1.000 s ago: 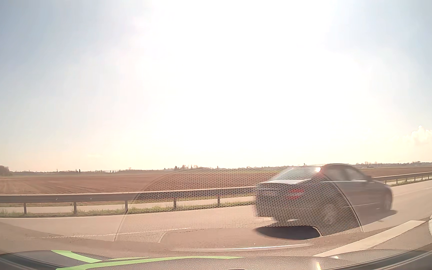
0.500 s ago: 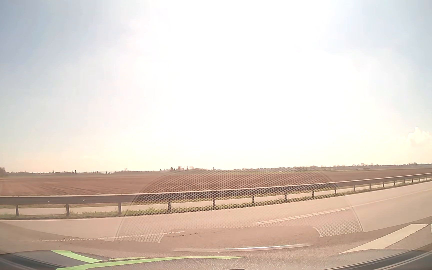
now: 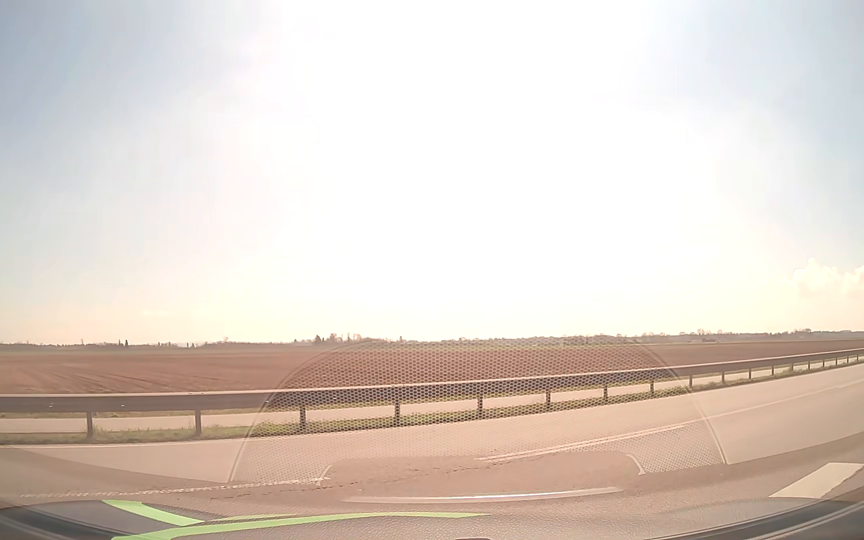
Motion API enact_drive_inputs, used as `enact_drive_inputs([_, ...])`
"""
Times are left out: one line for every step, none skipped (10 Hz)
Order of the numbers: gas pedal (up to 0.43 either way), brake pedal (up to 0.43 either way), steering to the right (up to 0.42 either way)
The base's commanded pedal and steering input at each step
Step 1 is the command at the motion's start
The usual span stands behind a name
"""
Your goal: Follow the waypoints while adhering to traffic rules and regulations
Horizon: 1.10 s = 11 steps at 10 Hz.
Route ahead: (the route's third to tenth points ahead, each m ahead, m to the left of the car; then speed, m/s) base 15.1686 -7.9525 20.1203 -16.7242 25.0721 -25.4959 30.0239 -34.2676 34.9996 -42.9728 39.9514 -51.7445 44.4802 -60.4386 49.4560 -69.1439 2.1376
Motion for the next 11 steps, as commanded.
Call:
enact_drive_inputs([0.531, 0.000, 0.285])
enact_drive_inputs([0.531, 0.000, 0.286])
enact_drive_inputs([0.531, 0.000, 0.297])
enact_drive_inputs([0.531, 0.000, 0.313])
enact_drive_inputs([0.531, 0.000, 0.334])
enact_drive_inputs([0.531, 0.000, 0.352])
enact_drive_inputs([0.531, 0.000, 0.362])
enact_drive_inputs([0.520, 0.000, 0.376])
enact_drive_inputs([0.512, 0.000, 0.381])
enact_drive_inputs([0.500, 0.000, 0.381])
enact_drive_inputs([0.500, 0.000, 0.381])
